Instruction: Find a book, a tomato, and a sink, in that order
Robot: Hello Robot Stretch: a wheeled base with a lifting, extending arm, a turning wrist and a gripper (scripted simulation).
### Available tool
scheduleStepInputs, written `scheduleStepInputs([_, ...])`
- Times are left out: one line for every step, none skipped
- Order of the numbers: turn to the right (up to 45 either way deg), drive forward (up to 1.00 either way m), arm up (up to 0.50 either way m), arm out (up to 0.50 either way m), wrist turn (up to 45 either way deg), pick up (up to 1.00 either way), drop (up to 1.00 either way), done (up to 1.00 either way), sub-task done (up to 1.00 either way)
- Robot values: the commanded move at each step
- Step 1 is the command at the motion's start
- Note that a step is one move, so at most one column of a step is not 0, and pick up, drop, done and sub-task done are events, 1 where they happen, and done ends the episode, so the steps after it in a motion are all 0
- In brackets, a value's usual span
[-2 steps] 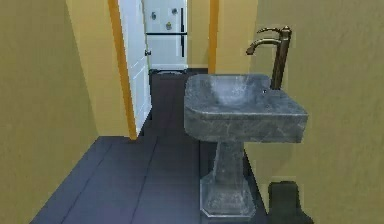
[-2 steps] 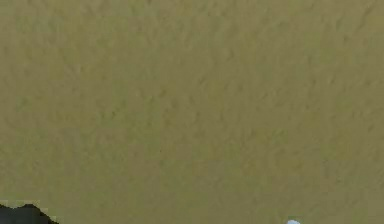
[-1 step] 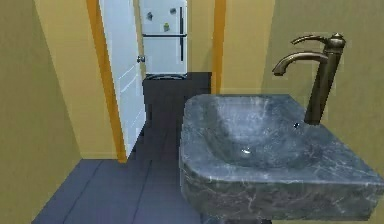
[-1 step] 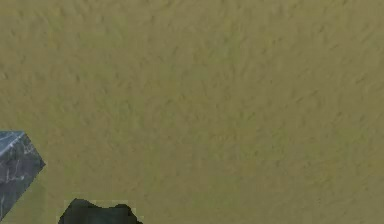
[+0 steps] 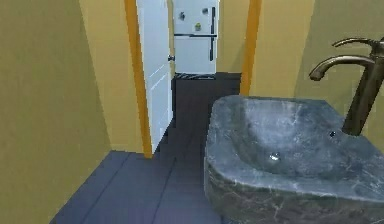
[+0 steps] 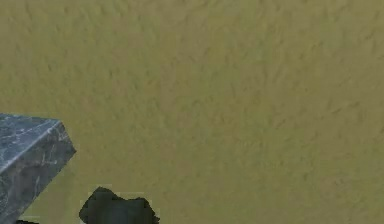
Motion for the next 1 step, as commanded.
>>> scheduleStepInputs([0.0,1.0,0.0,0.0,0.0,0.0,0.0,0.0,0.0])
